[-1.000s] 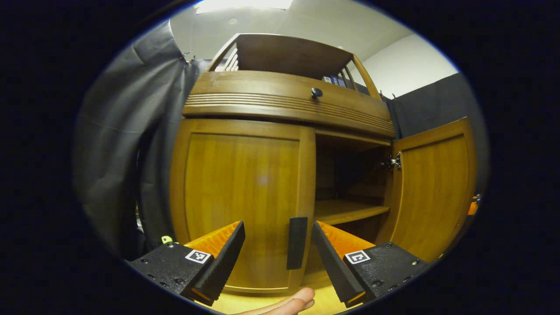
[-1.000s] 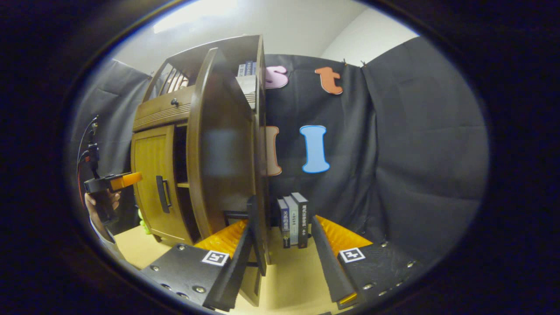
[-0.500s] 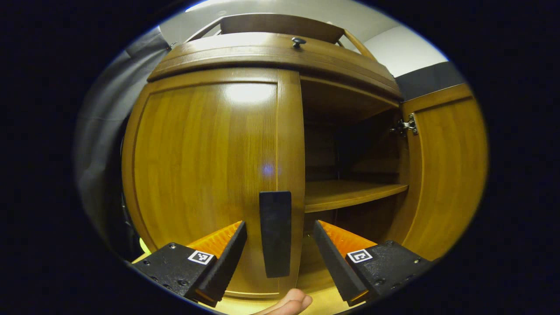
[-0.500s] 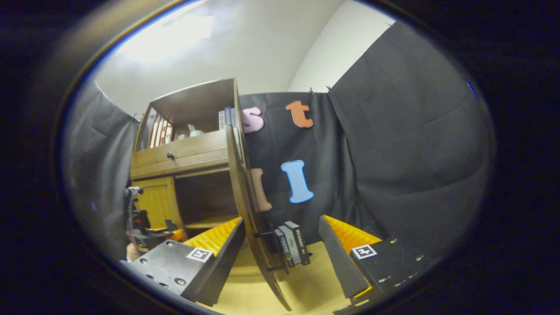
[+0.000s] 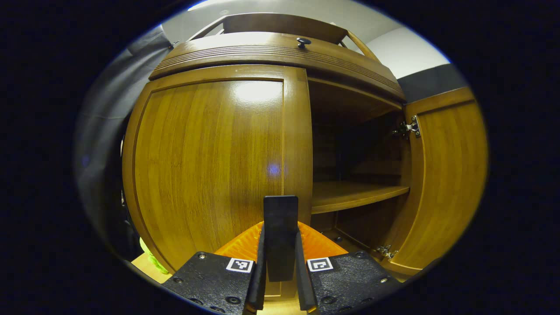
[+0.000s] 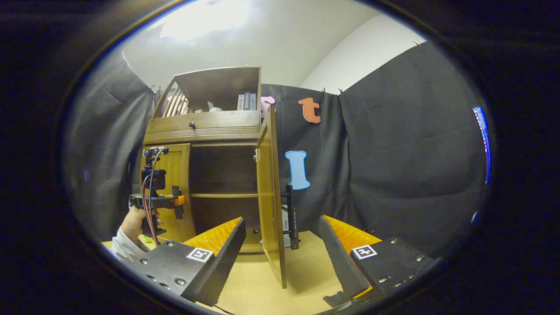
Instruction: Open the right door of the double-door shoe cabinet with the right hand, and open the left door with the left hand.
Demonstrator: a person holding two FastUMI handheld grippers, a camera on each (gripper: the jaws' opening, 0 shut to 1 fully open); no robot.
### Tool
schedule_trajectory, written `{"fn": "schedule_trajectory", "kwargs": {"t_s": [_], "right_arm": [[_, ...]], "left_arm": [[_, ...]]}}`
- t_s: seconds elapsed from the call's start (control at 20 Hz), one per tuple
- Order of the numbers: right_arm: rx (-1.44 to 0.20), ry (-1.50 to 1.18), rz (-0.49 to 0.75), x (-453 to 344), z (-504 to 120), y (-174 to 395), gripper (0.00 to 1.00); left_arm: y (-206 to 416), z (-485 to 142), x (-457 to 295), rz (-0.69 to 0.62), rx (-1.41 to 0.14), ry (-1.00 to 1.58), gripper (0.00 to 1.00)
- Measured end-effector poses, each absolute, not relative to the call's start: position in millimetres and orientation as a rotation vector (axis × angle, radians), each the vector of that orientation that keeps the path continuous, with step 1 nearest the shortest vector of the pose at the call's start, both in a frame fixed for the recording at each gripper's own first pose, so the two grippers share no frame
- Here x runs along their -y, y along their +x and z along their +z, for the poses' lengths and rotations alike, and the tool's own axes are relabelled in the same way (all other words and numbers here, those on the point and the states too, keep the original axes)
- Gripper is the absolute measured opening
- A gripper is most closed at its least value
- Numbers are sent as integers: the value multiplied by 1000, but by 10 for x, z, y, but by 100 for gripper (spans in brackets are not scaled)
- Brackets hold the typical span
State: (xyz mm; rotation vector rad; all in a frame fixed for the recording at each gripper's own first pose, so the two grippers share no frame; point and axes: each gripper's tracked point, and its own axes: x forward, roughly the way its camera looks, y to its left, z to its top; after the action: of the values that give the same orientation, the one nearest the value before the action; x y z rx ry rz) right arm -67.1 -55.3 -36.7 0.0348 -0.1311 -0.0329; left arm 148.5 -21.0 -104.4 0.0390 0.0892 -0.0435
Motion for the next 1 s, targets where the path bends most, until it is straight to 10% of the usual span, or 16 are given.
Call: {"fn": "schedule_trajectory", "kwargs": {"t_s": [1.0], "right_arm": [[199, 48, 29, 278, -51, -1189, 96]], "left_arm": [[393, -853, 28, -180, -156, 42, 29]]}}
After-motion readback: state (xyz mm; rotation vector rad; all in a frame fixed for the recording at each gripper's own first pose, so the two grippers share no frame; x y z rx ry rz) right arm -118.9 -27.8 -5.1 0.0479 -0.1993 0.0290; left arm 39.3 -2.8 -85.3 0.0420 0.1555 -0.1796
